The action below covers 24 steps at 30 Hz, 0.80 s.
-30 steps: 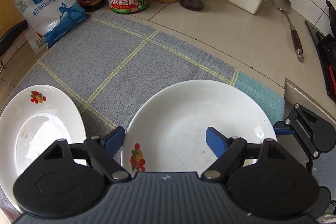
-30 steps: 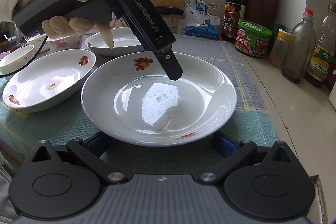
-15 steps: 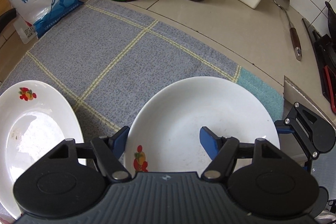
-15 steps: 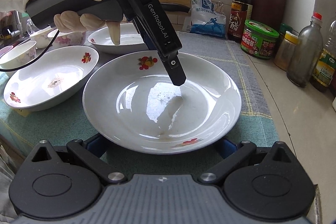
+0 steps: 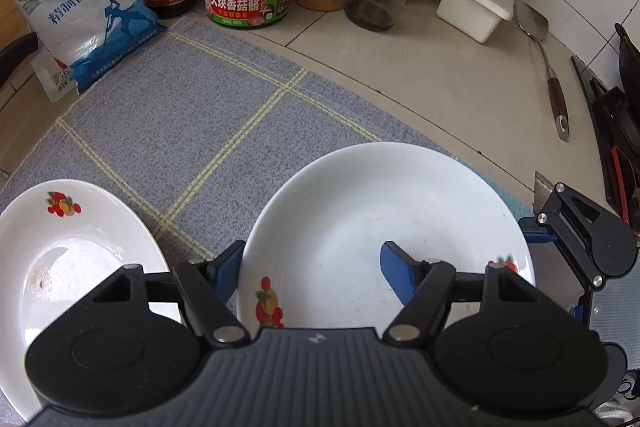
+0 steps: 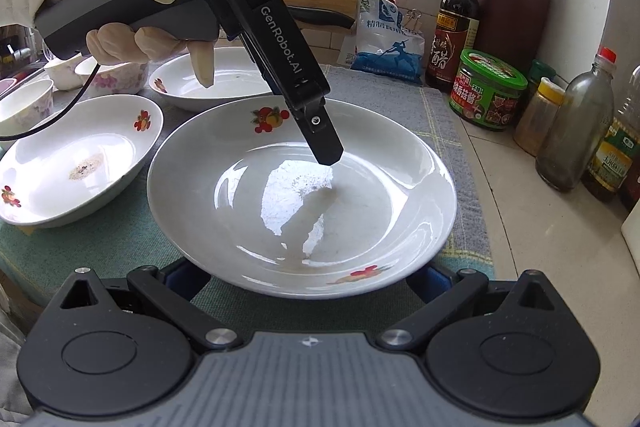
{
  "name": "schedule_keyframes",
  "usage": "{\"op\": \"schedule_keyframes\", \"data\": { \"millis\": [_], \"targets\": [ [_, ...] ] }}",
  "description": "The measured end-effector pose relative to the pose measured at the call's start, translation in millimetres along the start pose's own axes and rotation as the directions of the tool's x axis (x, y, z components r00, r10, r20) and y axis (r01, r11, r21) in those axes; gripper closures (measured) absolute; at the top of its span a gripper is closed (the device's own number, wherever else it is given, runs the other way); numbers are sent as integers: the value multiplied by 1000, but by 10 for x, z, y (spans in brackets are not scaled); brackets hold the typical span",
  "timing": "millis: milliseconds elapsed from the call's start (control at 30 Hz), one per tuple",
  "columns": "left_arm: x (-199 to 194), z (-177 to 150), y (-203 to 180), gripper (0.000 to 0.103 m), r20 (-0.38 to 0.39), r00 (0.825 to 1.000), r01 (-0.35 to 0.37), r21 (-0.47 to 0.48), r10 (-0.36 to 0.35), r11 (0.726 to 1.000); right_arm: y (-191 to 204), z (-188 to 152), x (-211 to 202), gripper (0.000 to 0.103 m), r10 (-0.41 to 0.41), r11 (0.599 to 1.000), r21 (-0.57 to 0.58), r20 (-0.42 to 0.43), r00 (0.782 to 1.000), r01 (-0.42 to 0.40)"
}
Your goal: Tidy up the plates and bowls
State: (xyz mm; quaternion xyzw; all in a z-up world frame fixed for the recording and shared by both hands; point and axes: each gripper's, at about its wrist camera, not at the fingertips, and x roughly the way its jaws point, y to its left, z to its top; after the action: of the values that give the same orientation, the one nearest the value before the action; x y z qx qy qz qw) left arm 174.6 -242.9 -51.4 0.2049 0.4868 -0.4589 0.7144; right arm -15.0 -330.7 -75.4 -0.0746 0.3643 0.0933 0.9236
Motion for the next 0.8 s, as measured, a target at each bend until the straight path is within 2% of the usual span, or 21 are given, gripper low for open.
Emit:
{"op": "schedule_keyframes", "data": {
  "millis": [500, 800],
  "targets": [
    [154, 474, 210, 32, 49, 999, -19, -41, 21, 999, -525, 326, 330, 0, 35, 998, -42, -12, 999, -35],
    [289, 711, 292, 32, 57, 998, -28, -59, 31, 998, -745, 406, 534, 0, 53, 997, -51, -23, 998, -55]
  ]
}}
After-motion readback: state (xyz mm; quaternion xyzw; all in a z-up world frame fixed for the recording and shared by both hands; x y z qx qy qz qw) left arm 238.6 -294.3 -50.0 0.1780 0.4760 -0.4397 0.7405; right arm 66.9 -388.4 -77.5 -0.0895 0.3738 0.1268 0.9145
